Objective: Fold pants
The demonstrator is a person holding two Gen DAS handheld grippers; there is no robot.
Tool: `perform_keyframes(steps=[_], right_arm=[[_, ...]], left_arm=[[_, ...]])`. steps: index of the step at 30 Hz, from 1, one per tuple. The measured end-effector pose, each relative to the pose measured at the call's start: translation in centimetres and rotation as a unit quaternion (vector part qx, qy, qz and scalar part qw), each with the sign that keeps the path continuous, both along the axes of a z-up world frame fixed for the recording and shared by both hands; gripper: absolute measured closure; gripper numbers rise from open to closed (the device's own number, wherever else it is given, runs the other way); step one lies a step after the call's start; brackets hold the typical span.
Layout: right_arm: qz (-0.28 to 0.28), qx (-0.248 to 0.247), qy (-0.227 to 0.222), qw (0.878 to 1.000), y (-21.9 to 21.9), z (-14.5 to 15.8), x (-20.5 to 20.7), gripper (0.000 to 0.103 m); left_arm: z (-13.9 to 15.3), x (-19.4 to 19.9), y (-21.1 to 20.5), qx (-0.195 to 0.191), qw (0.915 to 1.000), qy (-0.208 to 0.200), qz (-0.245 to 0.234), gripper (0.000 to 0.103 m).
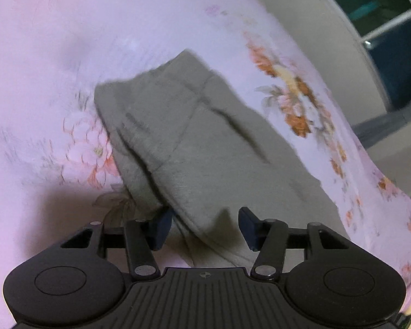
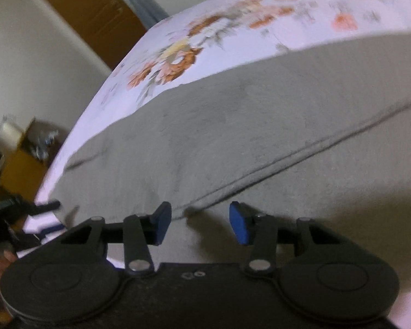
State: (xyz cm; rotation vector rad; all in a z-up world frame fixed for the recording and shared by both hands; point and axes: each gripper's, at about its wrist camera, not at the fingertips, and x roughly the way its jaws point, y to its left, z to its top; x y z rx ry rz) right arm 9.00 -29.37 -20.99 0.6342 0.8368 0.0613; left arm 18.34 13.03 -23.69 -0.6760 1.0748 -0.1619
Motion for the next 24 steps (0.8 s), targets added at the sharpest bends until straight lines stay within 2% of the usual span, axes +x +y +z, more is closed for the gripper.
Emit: perform_keyframes(steps=[2,3,4,5,6,7,9,13,15,17,20,24], right_arm=[[-0.024,0.032,0.0,0.999,-0.7,-0.6,0.3,0.056],[-0.036,0.041,-0.002,0.999,-0.7,-0.6,0.8,0.058],[-0.047,0.05,-0.003,0.998,-1.0,-0.9,1.0,0.064],[-0.06,0.059,-0.003,0.996,-1.3,-1.1,1.3,0.069],[-0.071,0.068,-0.001,0.995,-1.7,-1.4,1.6,0.084],[-0.08,0.078,0.002,0.994,-2.0,-1.7,1.7,0.092],[-0.087,0.09,-0.007,0.992,-2.0,-1.5,1.2,0.095],[-0.032,0.006,-0.077,0.997,0.9,3.0,-0.6,0.095],[-0.006,-0.016,-0.106,0.994,2.1,5.1,-1.5,0.095],[0.01,-0.016,-0.118,0.993,3.1,5.9,-2.2,0.095],[0.036,-0.047,-0.096,0.994,4.4,4.3,-1.9,0.095],[0.042,-0.047,-0.029,0.998,4.8,0.0,-1.0,0.095]], left_arm=[[-0.9,0.2,-0.1,-0.008,0.9998,0.007,0.016,0.05],[-0.9,0.3,-0.3,-0.006,0.9998,0.001,0.021,0.056],[-0.8,0.4,-0.4,0.003,0.9996,-0.003,0.027,0.071],[-0.8,0.5,-0.4,0.002,0.9995,-0.005,0.032,0.078],[-0.8,0.5,-0.3,-0.002,0.9993,-0.006,0.037,0.08],[-0.6,0.6,-0.1,-0.004,0.9992,-0.009,0.04,0.086],[0.2,0.7,0.2,-0.001,0.999,-0.023,0.038,0.089],[2.8,1.1,1.3,-0.001,0.9975,-0.066,0.027,0.094],[4.1,1.9,2.2,-0.001,0.9961,-0.083,0.028,0.094],[5.1,2.6,3.2,0.005,0.995,-0.095,0.03,0.094],[4.5,2.9,4.0,0.029,0.9963,-0.079,0.018,0.094],[0.8,2.4,4.4,0.058,0.9972,-0.043,0.016,0.094]])
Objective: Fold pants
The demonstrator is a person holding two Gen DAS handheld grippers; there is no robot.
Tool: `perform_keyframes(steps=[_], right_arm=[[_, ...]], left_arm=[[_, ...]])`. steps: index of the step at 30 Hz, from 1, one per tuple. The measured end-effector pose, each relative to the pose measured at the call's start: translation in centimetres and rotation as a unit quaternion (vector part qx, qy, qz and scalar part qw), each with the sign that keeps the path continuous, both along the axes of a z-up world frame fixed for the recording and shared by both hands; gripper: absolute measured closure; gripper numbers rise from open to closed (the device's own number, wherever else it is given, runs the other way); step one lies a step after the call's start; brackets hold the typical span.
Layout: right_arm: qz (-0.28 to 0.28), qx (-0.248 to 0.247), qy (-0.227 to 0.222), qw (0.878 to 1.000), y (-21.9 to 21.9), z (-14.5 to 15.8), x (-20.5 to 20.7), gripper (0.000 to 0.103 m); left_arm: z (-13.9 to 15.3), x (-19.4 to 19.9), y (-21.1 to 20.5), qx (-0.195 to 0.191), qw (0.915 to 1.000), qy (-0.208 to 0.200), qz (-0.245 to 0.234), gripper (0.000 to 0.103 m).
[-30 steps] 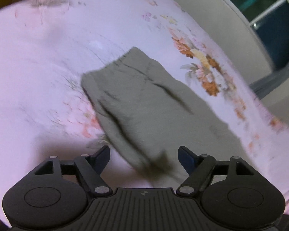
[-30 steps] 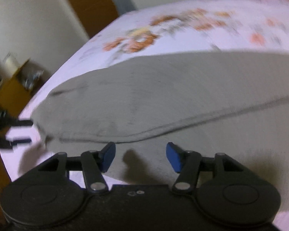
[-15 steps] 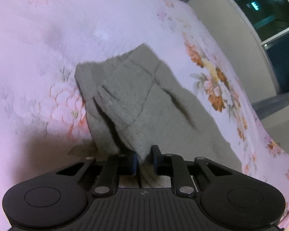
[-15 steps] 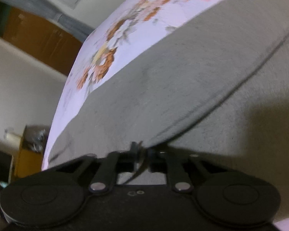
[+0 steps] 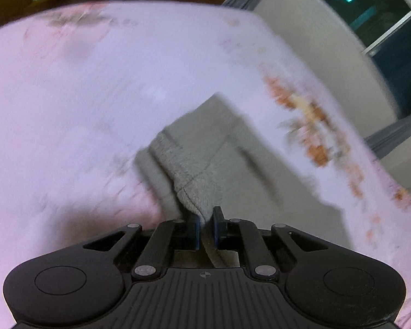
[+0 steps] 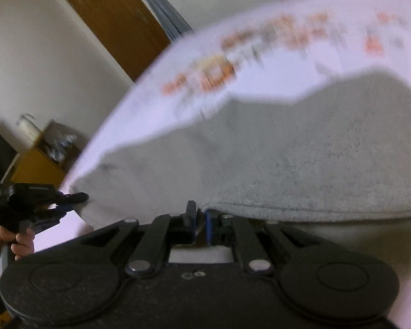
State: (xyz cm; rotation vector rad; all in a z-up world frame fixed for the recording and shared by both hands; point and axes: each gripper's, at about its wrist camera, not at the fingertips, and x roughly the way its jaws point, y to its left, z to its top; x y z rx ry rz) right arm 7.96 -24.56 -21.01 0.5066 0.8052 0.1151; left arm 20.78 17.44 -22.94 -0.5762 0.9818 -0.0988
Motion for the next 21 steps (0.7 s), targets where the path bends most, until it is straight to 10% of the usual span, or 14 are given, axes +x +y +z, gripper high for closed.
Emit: perform_keyframes(steps=[11,21], right_arm=[[-0.011,0.009,0.015,1.0,-1.6,1.7,-3.2,0.073],[-0.182,0.013,0.031,0.983,-13.9,1.9,-12.6,0.067]], left_arm=[[2.5,-3.9,-2.0,0.047,0.998,-0.039,-0.011,0.082],[2.7,-5.8,-11.1,0.043,0.9922,-0.043,-0.109,0.079]])
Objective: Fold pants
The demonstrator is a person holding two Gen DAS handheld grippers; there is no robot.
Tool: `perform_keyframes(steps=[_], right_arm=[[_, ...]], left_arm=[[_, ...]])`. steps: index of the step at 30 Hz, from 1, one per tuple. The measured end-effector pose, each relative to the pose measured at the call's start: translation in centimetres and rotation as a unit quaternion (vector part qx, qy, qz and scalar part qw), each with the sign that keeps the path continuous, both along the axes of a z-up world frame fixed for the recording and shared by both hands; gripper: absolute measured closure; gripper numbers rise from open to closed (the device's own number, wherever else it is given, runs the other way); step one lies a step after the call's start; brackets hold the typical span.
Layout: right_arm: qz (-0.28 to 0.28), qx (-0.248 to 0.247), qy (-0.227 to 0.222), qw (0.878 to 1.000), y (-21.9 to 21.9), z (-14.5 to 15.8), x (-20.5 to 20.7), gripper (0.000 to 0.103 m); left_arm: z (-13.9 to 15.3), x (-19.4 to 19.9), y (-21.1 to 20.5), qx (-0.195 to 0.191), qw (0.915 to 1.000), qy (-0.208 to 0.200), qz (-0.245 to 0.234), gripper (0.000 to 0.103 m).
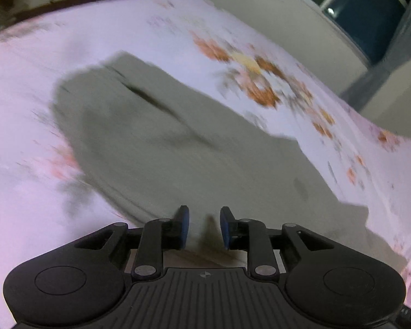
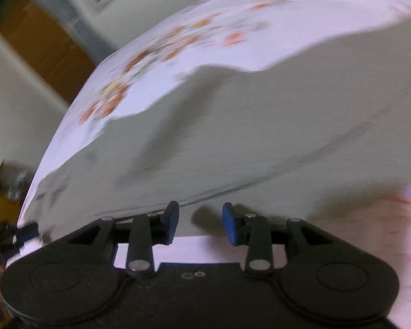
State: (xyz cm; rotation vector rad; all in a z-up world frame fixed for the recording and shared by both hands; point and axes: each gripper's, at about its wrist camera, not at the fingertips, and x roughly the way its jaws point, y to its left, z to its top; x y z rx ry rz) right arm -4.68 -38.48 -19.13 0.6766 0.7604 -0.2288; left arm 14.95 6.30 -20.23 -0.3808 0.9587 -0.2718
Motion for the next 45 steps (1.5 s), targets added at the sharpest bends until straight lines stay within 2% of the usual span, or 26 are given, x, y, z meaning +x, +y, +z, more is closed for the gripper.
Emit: perform_keyframes(steps=[3,6,11,14,16,17,21,22,23,25,26,27,29,30,31,36,39,41,42,43,45], right_arm=[[-0.045,0.01,0.0,0.999,-3.3,-0.5,-1.6,0.067],[-0.086,0.04,-0.008,0.995,-6.2,-1.6,-1.9,0.069],[-0.142,0.096,-0.054,0.984,-9.5,-3.5,-1.3,0.07],[-0.164,0.123,-0.076,0.976,-10.3,-4.4,-1.4,0.077],[-0.168,0.116,-0.084,0.975,-10.1,-4.0,-2.1,0.092],[-0.166,0.102,-0.098,0.976,-9.8,-3.4,-2.7,0.094],[-0.153,0.018,-0.143,0.978,-7.6,1.0,-4.5,0.096],[-0.151,0.003,-0.153,0.977,-7.2,1.9,-5.4,0.101],[-0.149,-0.014,-0.16,0.976,-6.9,2.7,-6.0,0.102],[-0.137,-0.037,-0.155,0.978,-6.3,3.2,-7.2,0.102],[-0.13,-0.043,-0.137,0.981,-6.1,2.6,-7.4,0.102],[-0.126,-0.041,-0.115,0.985,-6.2,1.6,-7.2,0.101],[-0.127,0.011,-0.084,0.988,-7.4,-0.4,-6.9,0.094],[-0.133,0.026,-0.08,0.988,-7.9,-1.1,-6.7,0.083],[-0.139,0.027,-0.075,0.987,-8.3,-1.5,-6.5,0.078],[-0.16,0.066,-0.085,0.981,-10.5,-2.5,-5.2,0.069],[-0.167,0.09,-0.098,0.977,-11.6,-3.1,-4.2,0.072],[-0.17,0.089,-0.1,0.976,-12.0,-3.3,-3.4,0.08],[-0.169,0.086,-0.1,0.977,-12.0,-3.2,-3.1,0.089],[-0.167,0.077,-0.101,0.978,-11.8,-2.7,-2.9,0.097],[-0.16,0.025,-0.118,0.98,-10.8,-0.7,-3.5,0.097]], left_arm=[[-1.1,0.1,-2.0,0.022,0.9997,0.001,-0.012,0.076],[-2.2,0.3,-1.7,0.009,0.9998,0.014,0.006,0.076],[-2.3,0.0,-2.1,0.023,0.9996,0.014,0.001,0.076],[-2.2,0.0,-2.5,0.033,0.9993,0.015,0.003,0.076],[-2.2,0.5,-3.2,0.042,0.999,0.013,0.003,0.076],[-2.2,0.5,-3.3,0.045,0.9989,0.012,0.001,0.076],[-2.0,0.4,-3.4,0.053,0.9985,0.008,-0.008,0.076],[-2.0,0.4,-3.4,0.054,0.9985,0.007,-0.009,0.076],[-2.0,0.4,-3.3,0.054,0.9985,0.006,-0.01,0.076],[-2.0,0.3,-3.3,0.055,0.9984,0.004,-0.011,0.076],[-2.0,0.2,-3.4,0.059,0.9982,0.001,-0.014,0.076],[-2.0,0.2,-3.6,0.064,0.9978,-0.002,-0.017,0.076],[-1.9,0.1,-3.9,0.072,0.9972,-0.005,-0.019,0.076],[-1.8,0.2,-3.9,0.073,0.9972,-0.005,-0.019,0.076],[-1.8,0.2,-3.9,0.073,0.9972,-0.005,-0.019,0.076],[-1.8,0.2,-3.9,0.071,0.9973,-0.002,-0.014,0.076],[-1.8,0.2,-4.2,0.079,0.9968,-0.003,-0.014,0.076],[-1.9,0.2,-4.4,0.083,0.9965,-0.004,-0.014,0.076],[-1.9,0.2,-4.5,0.084,0.9964,-0.004,-0.014,0.076],[-1.9,0.2,-4.5,0.085,0.9963,-0.004,-0.015,0.076],[-1.8,0.2,-4.4,0.084,0.9963,-0.004,-0.016,0.076]])
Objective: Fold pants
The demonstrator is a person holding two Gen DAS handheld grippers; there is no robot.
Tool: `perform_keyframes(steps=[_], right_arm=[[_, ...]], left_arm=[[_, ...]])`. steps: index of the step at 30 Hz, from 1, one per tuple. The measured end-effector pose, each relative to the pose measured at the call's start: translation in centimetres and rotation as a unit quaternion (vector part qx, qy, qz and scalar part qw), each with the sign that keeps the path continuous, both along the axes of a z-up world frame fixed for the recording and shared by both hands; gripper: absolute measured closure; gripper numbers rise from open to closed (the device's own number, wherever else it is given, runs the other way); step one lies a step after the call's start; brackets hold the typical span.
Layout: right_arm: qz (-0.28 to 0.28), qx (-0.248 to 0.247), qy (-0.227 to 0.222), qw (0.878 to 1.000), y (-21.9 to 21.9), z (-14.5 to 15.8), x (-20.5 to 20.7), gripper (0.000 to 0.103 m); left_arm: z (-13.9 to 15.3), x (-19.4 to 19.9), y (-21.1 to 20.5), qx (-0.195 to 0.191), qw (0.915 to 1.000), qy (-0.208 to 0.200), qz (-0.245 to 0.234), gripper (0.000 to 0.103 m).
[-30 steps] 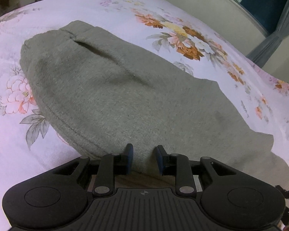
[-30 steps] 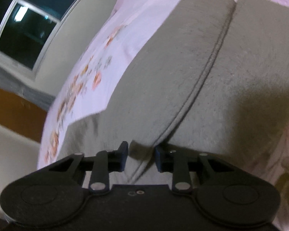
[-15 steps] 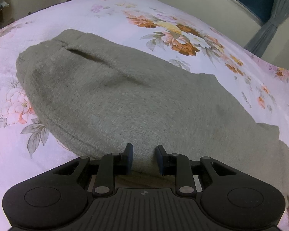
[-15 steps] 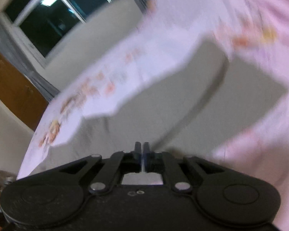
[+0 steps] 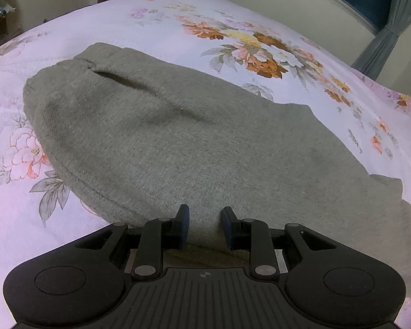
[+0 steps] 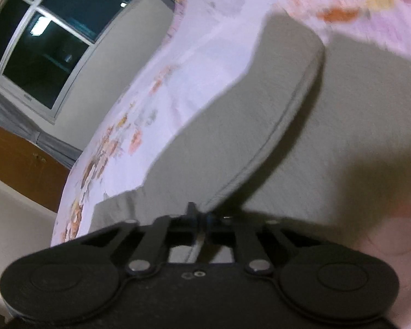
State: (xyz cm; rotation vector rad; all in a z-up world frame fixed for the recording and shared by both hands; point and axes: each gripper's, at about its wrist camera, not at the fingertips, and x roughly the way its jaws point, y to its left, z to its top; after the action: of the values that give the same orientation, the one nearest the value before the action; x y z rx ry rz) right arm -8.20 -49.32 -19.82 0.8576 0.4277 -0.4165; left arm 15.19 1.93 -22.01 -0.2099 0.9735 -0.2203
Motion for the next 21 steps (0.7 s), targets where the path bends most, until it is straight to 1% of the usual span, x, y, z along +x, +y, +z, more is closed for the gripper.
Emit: perform_keyframes(steps=[1,2,4,5,7,10,11,12,13,15,17,18,19,21], right_arm=[[0.005,-0.045,-0.001,0.999,1.0,1.6,-0.6,0.097],[0.008,-0.071,-0.002,0.997,1.5,2.6,-1.5,0.097],[0.015,-0.088,-0.011,0.996,2.9,3.9,-3.2,0.098],[0.022,-0.095,-0.005,0.995,3.5,3.9,-3.8,0.098],[0.032,-0.096,0.027,0.995,4.0,2.7,-4.5,0.098],[0.027,-0.082,0.1,0.991,3.4,-1.1,-3.6,0.097],[0.027,-0.076,0.101,0.992,3.3,-1.7,-3.1,0.097],[0.024,-0.068,0.095,0.993,3.1,-1.8,-3.1,0.095],[0.019,-0.059,0.083,0.995,2.9,-1.5,-3.3,0.086],[0.01,-0.038,0.058,0.998,2.1,-0.9,-3.9,0.076],[-0.007,-0.025,0.045,0.999,1.1,-0.5,-4.8,0.072],[-0.018,-0.018,0.039,0.999,0.4,-0.4,-5.3,0.066],[-0.031,-0.009,0.035,0.999,-0.5,-0.5,-5.8,0.057],[-0.052,0.011,0.027,0.998,-2.0,-0.7,-6.8,0.055]], left_arm=[[0.0,0.0,0.0,-0.001,1.0,-0.001,-0.002,0.076],[0.0,0.0,0.1,-0.001,1.0,-0.001,-0.005,0.076],[0.1,-0.1,0.2,0.001,0.9999,-0.004,-0.01,0.076],[0.1,-0.1,0.2,0.002,0.9999,-0.005,-0.012,0.076],[0.1,-0.3,0.2,0.006,0.9998,-0.009,-0.019,0.076],[0.1,-0.4,-0.1,0.018,0.9994,-0.016,-0.025,0.076],[0.2,-0.4,-0.3,0.023,0.9993,-0.017,-0.026,0.076],[0.3,-0.5,-0.4,0.025,0.9992,-0.019,-0.026,0.076],[0.5,-0.6,-0.5,0.028,0.9991,-0.02,-0.025,0.076],[0.9,-0.9,-0.6,0.033,0.9988,-0.027,-0.022,0.076],[1.6,-1.2,-1.0,0.032,0.9985,-0.036,-0.026,0.076],[1.8,-1.4,-1.2,0.03,0.9984,-0.039,-0.029,0.076],[2.0,-1.5,-1.5,0.026,0.9982,-0.043,-0.032,0.076],[2.1,-1.6,-2.3,0.025,0.9979,-0.044,-0.041,0.076]])
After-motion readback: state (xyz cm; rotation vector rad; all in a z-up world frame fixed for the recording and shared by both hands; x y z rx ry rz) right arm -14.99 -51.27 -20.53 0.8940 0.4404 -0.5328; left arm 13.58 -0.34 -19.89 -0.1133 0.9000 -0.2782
